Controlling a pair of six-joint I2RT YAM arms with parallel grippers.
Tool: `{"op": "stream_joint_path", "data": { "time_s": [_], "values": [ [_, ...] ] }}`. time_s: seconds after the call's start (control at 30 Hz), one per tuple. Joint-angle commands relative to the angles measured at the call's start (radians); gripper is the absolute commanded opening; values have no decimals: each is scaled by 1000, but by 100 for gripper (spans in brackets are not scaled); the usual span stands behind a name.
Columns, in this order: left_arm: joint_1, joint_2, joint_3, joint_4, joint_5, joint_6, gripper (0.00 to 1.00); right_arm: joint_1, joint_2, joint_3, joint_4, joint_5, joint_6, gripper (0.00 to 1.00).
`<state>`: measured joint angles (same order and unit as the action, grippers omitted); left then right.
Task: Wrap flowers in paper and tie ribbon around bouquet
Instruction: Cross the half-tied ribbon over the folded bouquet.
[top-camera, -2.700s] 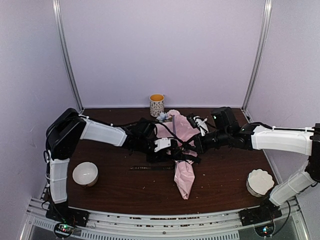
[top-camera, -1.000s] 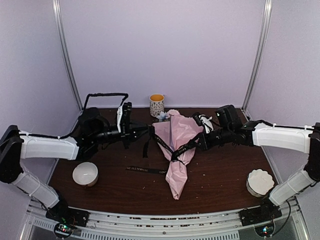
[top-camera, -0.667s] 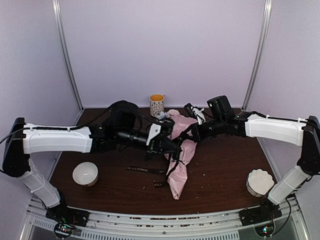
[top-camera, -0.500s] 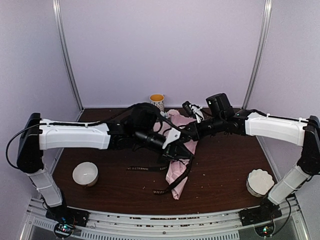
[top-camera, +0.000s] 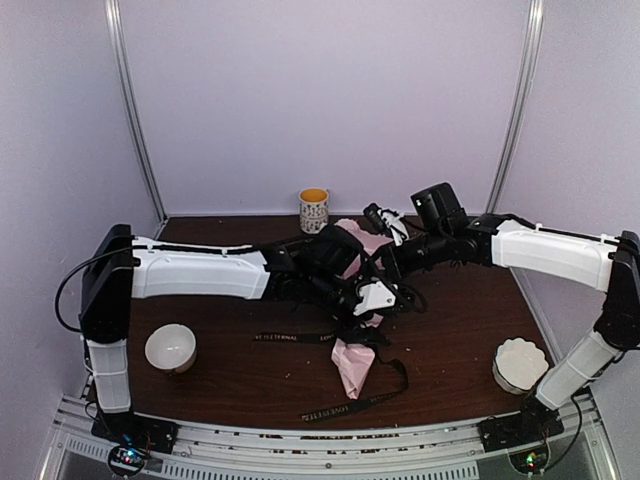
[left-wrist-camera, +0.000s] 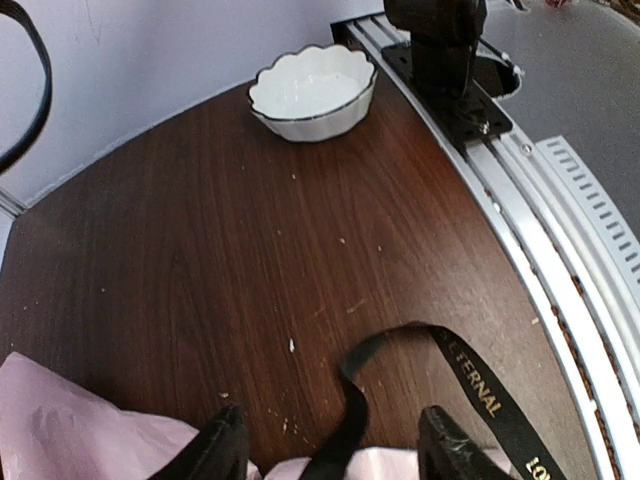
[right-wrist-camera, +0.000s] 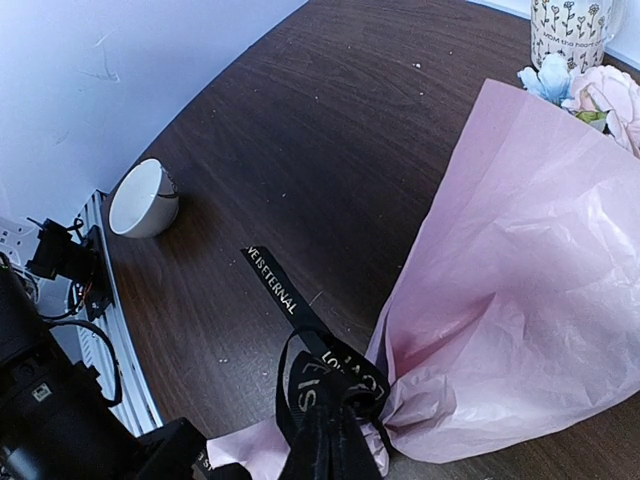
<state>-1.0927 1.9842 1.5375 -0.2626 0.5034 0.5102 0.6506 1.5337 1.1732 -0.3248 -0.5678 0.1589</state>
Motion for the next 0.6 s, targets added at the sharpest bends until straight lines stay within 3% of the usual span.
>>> {"op": "stream_joint_path", "data": {
  "time_s": [0.0,0.17,0.23,0.33,0.57],
  "values": [
    [3,-107,-16,-102,-63,111,64,15,-5,39,-31,21,-22,0],
    [83,-275,-235,186,-55,-96,60,48,-6,42,-24,22,15,0],
    [151,-340,-329,368,-30,-237,52,51,-11,28,21,18,79,0],
    [231,-381,-469,591,-31,-419,52,49,-1,18,57,35,203,0],
    [246,-321,-511,597,-137,-395,65,54,49,-64,267,-19,462,0]
  ]
}}
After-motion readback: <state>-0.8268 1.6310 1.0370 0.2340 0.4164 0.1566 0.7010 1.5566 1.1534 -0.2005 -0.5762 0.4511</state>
